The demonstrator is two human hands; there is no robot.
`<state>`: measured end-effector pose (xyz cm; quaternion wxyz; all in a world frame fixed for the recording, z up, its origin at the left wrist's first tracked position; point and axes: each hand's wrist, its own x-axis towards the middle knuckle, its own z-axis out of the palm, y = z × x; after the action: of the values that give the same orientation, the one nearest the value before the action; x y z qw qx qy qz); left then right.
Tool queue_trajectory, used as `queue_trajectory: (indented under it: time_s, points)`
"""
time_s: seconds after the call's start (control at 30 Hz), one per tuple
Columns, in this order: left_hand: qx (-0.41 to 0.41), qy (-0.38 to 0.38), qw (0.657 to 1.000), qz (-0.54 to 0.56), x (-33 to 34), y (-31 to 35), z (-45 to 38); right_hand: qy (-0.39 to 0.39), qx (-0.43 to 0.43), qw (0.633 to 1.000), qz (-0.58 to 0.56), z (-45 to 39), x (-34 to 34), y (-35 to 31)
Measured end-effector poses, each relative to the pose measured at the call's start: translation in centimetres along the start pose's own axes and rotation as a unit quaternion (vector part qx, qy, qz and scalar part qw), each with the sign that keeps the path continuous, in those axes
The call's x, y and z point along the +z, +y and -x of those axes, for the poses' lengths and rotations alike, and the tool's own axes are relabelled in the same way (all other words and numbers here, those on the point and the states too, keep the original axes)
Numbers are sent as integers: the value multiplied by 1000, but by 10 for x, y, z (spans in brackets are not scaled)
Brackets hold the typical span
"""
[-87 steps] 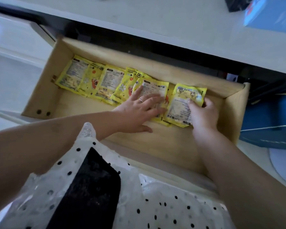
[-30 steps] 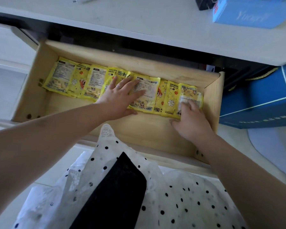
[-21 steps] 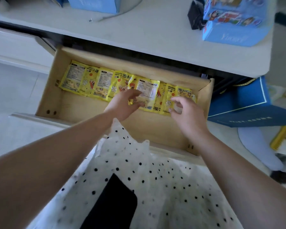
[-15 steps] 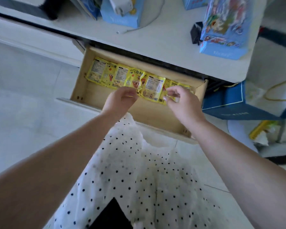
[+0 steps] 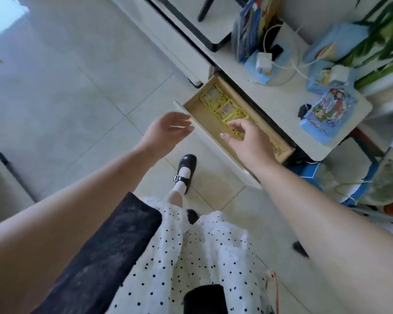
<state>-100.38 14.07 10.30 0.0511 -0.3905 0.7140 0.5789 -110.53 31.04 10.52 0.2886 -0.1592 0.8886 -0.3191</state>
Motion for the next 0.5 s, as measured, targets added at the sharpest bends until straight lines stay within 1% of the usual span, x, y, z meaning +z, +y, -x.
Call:
queue_trajectory:
  time_s: [0.1,0.23,0.33,0.5]
  points:
    - [-17,53,998,42,-46,-16,55,-49,-57,997,8,27,13,-44]
    - [-44,135,983,114,-103,-51,125,-121,-129,984,33,60,47,-102]
    - [-59,203,964,163,-141,-79,175,-179,-177,966,65,89,81,-144]
    - [-82,314,919,224,-195,-135,261,-250,-261,924,124,149,151,-210]
